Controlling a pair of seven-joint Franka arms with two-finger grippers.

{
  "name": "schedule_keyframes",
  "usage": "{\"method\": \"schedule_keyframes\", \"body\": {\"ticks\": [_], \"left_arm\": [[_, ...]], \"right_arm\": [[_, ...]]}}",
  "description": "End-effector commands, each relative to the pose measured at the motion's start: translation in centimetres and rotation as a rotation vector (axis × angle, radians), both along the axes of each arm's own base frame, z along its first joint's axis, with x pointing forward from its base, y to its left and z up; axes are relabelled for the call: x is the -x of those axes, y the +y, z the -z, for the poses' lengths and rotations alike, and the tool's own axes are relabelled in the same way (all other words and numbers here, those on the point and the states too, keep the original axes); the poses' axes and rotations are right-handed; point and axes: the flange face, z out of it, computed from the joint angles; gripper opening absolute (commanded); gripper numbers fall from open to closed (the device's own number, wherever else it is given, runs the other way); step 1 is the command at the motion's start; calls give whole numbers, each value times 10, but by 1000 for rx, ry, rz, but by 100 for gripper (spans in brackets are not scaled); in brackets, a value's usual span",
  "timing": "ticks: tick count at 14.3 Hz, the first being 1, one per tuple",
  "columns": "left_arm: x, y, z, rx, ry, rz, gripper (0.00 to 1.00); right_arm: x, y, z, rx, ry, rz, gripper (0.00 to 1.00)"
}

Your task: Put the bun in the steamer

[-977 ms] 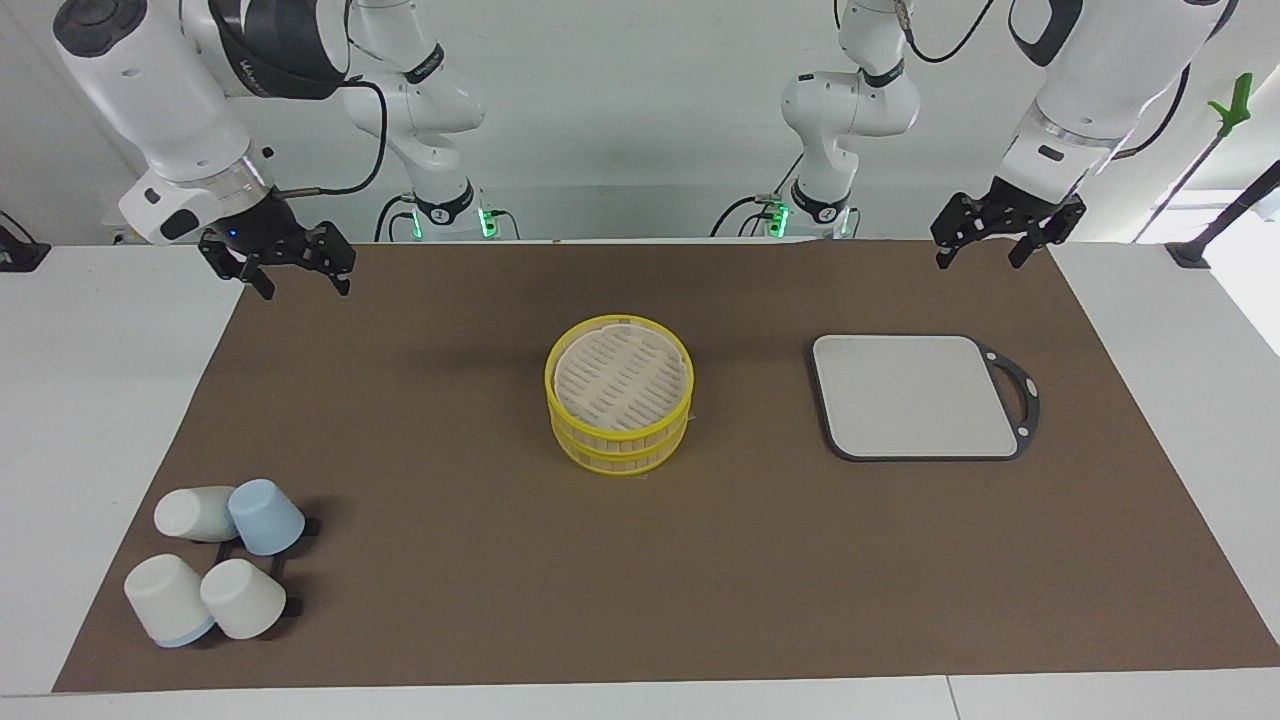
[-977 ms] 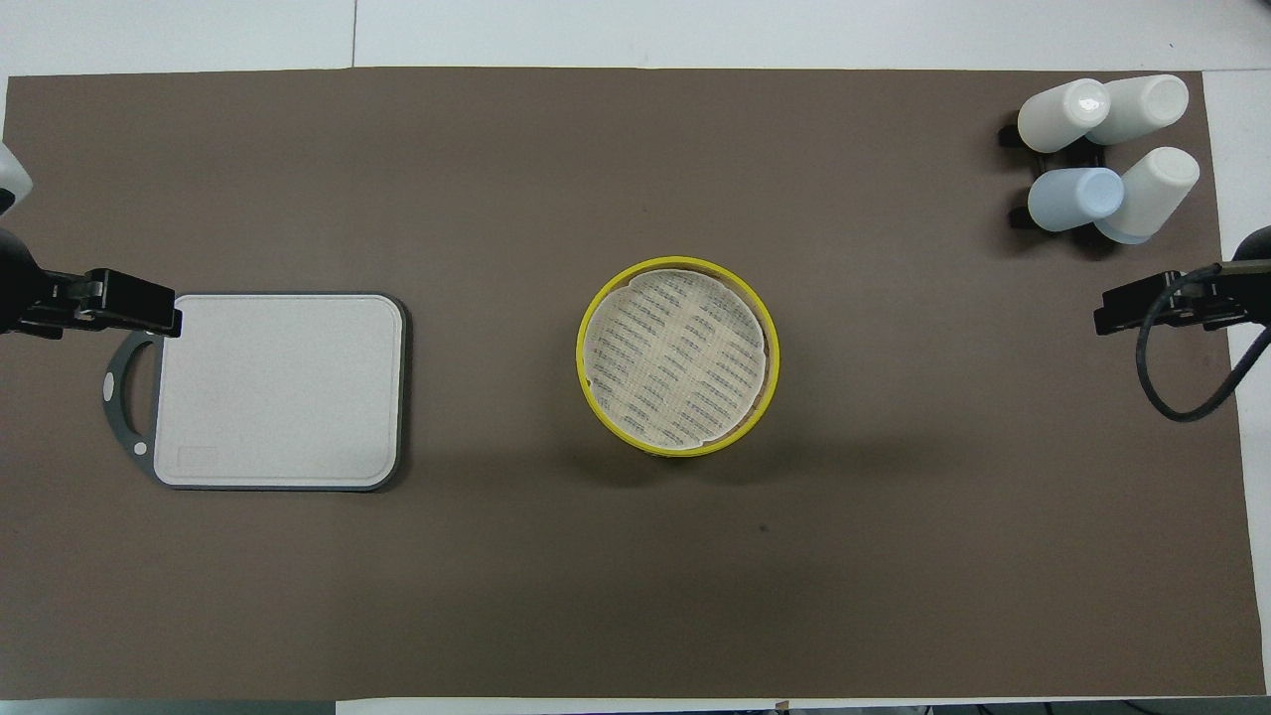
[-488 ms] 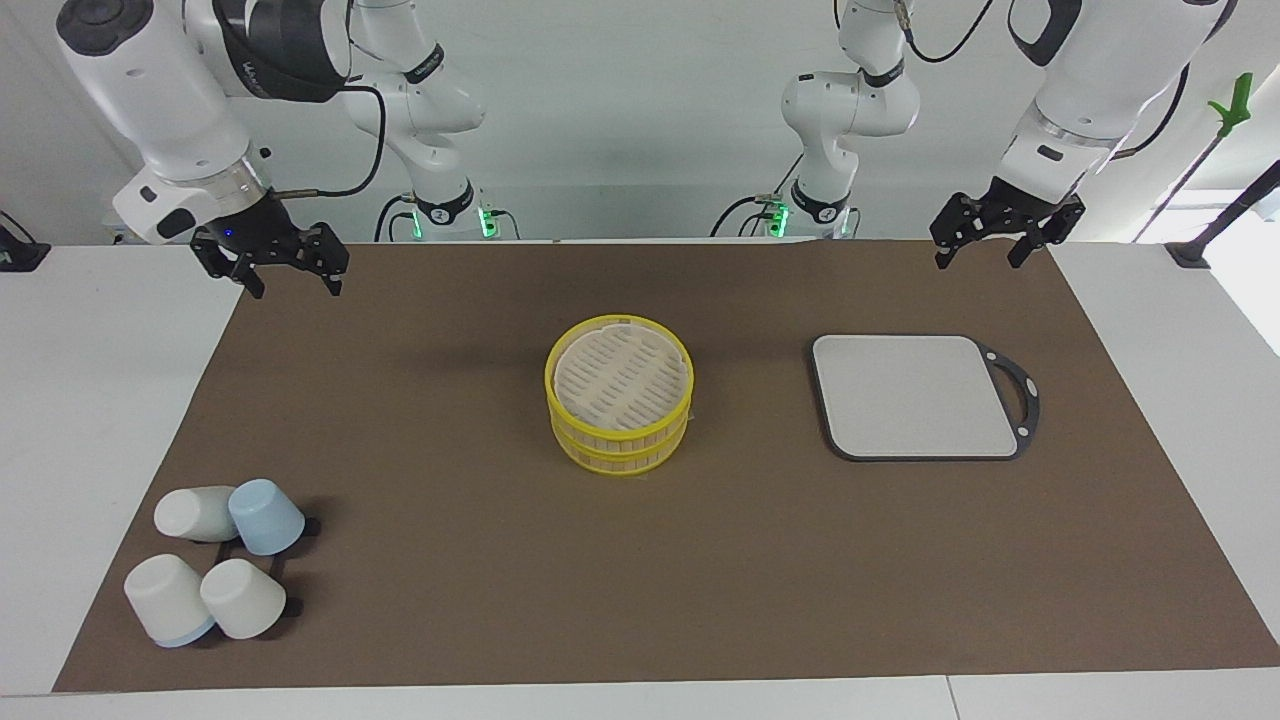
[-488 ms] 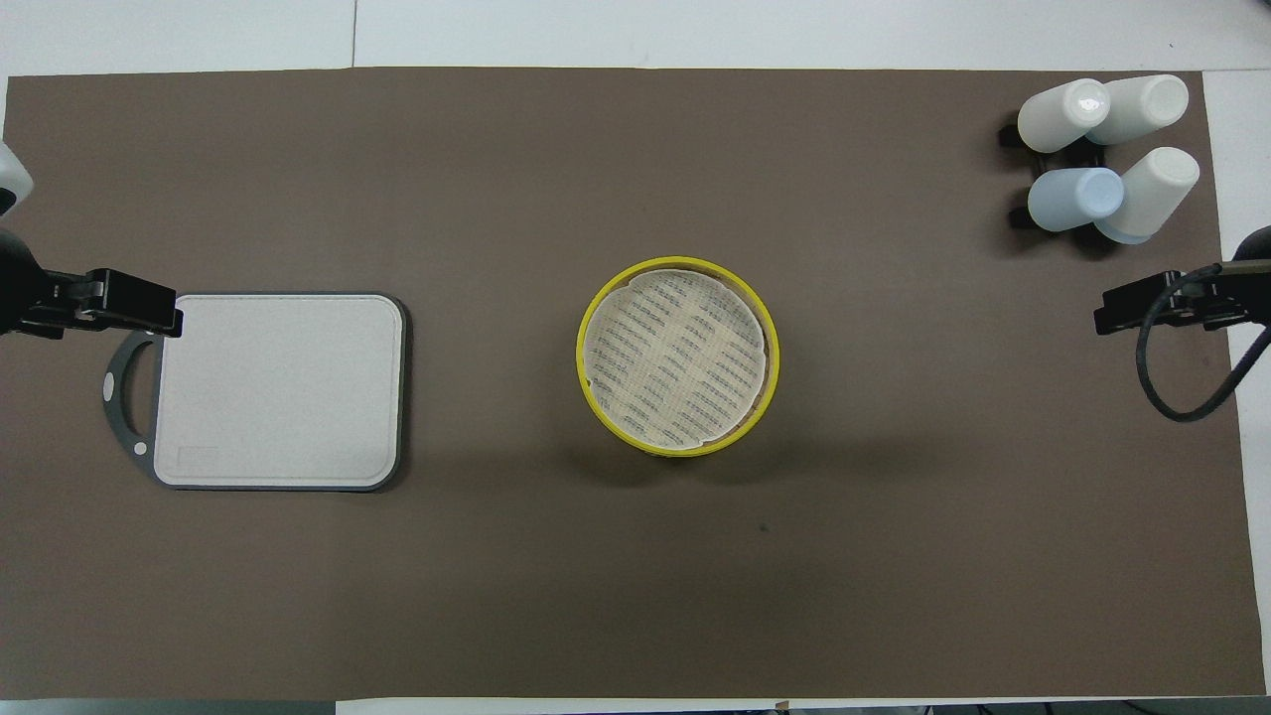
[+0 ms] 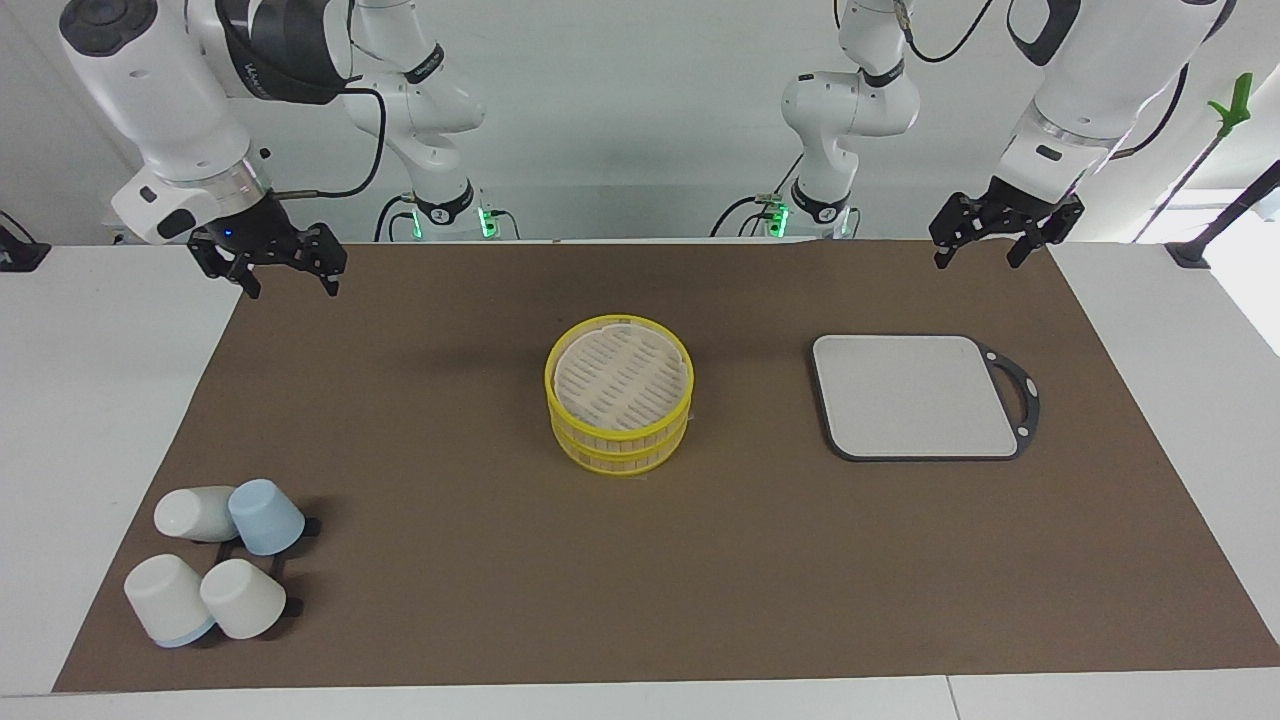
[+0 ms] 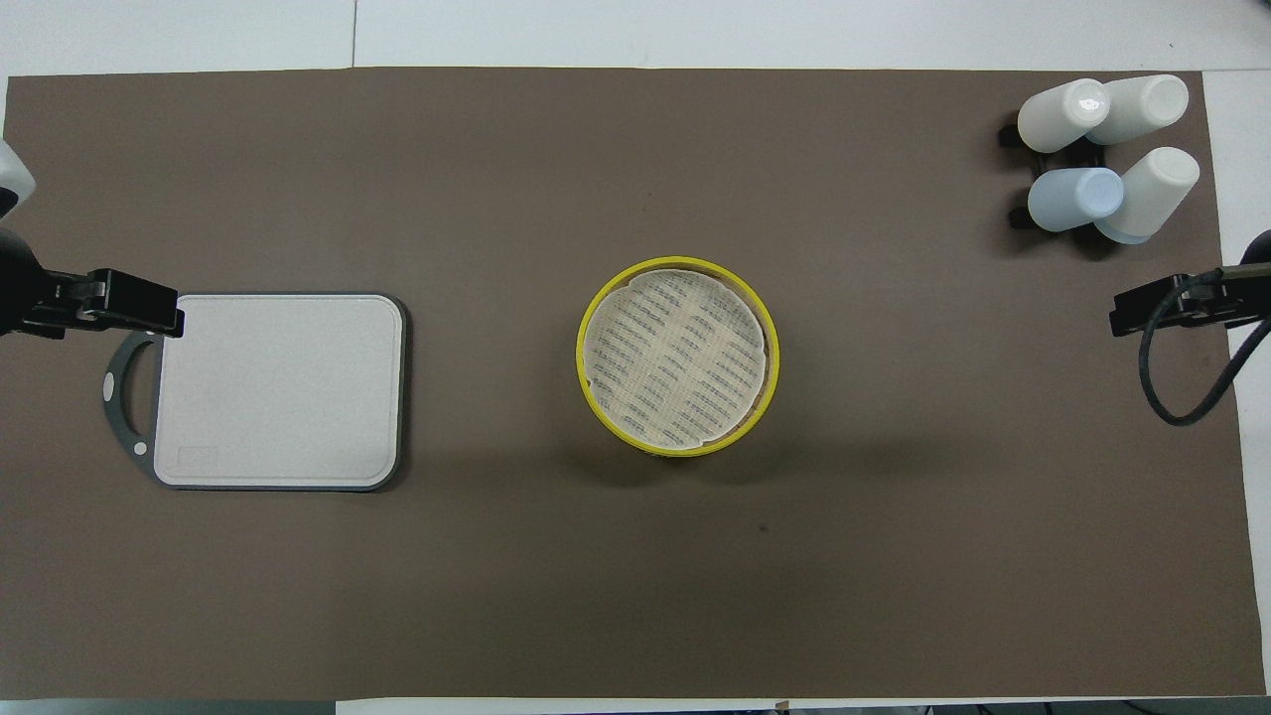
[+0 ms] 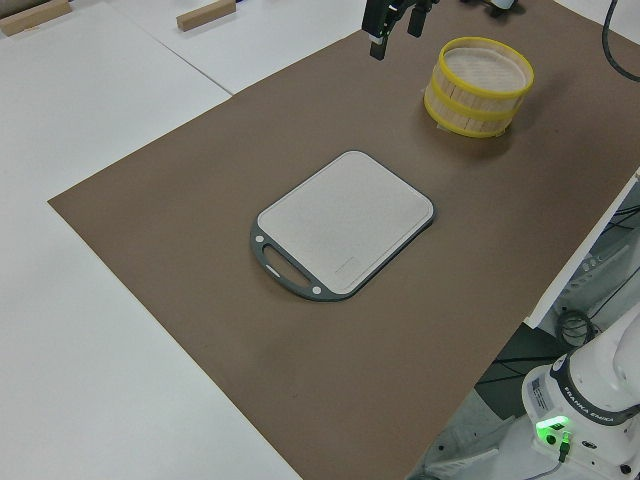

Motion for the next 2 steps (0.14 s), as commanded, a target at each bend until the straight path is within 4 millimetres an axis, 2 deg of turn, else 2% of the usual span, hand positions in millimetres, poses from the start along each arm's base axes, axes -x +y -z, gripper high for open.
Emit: {"method": "schedule_keyframes", "body": {"ticks": [1,2], "left_arm": [[8,0,-3,11,3,-15,100],[8,0,-3,11,3,-15,100]], "right_arm": [[-2,-2,-1,1,6,-11,100],[-2,-2,-2,1,6,-11,100]]}}
